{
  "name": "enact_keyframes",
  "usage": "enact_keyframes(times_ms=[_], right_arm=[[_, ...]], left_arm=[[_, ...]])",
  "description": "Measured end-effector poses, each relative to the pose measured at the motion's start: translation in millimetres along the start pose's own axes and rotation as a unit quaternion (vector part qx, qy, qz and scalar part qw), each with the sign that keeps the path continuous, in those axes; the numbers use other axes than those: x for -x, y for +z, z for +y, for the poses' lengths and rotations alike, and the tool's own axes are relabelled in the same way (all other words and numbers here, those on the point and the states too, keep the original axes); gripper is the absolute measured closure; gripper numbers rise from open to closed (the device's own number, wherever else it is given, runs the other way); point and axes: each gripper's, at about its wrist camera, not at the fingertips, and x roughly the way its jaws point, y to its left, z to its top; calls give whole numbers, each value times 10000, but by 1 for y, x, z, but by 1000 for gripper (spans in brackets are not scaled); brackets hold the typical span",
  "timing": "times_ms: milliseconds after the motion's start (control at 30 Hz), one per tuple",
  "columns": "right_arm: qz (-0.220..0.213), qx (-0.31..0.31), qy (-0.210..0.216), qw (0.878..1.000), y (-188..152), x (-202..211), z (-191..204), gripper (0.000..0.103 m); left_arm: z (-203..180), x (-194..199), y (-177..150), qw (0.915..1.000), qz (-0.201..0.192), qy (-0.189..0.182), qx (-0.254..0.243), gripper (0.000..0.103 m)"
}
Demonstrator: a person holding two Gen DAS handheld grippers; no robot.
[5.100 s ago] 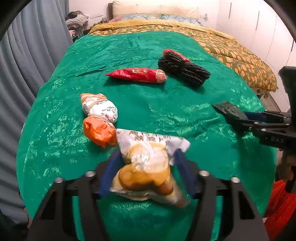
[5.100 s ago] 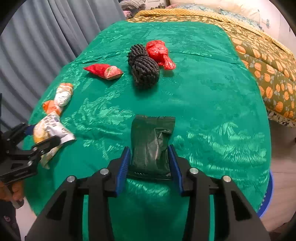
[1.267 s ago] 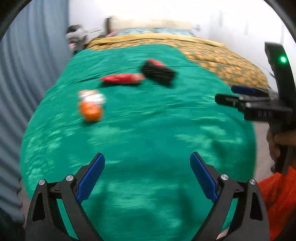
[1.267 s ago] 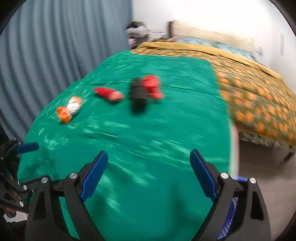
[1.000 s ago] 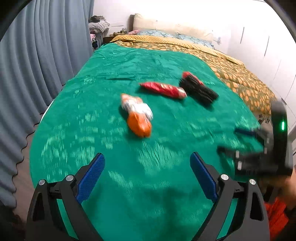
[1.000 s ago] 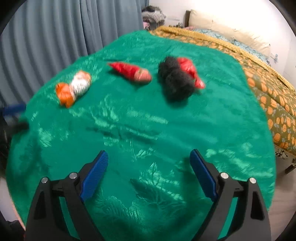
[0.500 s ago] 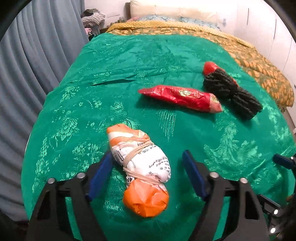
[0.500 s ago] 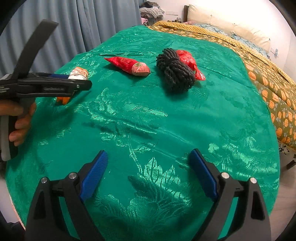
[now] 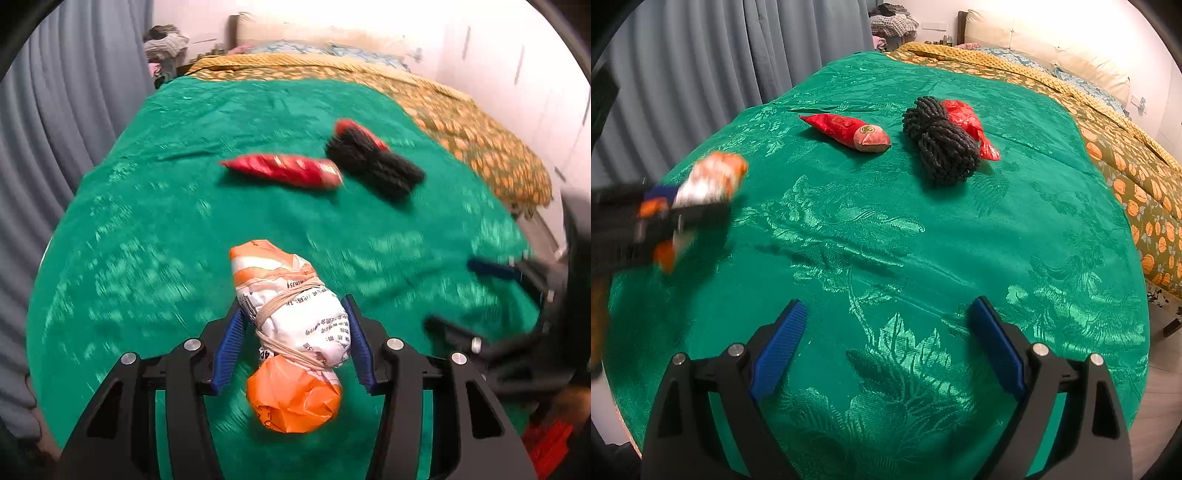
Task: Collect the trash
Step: 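Grasp the orange-white wrapped bag with the left tool while the right tool approaches the black scrubber, then grasp the black coiled scrubber with the right tool while the left tool holds the orange-white bag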
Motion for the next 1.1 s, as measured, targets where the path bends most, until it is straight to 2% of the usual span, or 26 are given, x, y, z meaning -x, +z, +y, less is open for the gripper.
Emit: enact_keyframes(times_ms=[100,300,467,633,767,933,1000,1067,1100], right_arm=[[-1,-3,5,10000,0,0,0,15],[-31,-78,67,9999,-1,4,-2,15],[-151,-363,501,9980,5,8,-24,15],[-239,-24,-10,9997,41,-1,-46,15],[-174,251,-71,9995,85,-21,-50,15],[-26,271,-91,9996,120,-49,-44,18],[104,169,-152,9997,126,-61,-47,26],[198,14,-24,9998,126,-65,-50,57],[191,-55,28,9998,125,-64,-51,60]], left_arm=[[-6,-10,-10,9999,49,129,-83,48],[-3,-18,-11,9995,34,308,-33,25],[4,-21,-11,9993,125,309,187,14],[6,-23,-11,9988,156,373,270,9],[7,-23,-11,9987,161,374,300,8],[7,-23,-11,9987,164,357,312,8],[8,-23,-11,9988,166,339,323,8],[7,-23,-11,9988,166,333,332,8],[8,-23,-11,9988,167,332,333,8]])
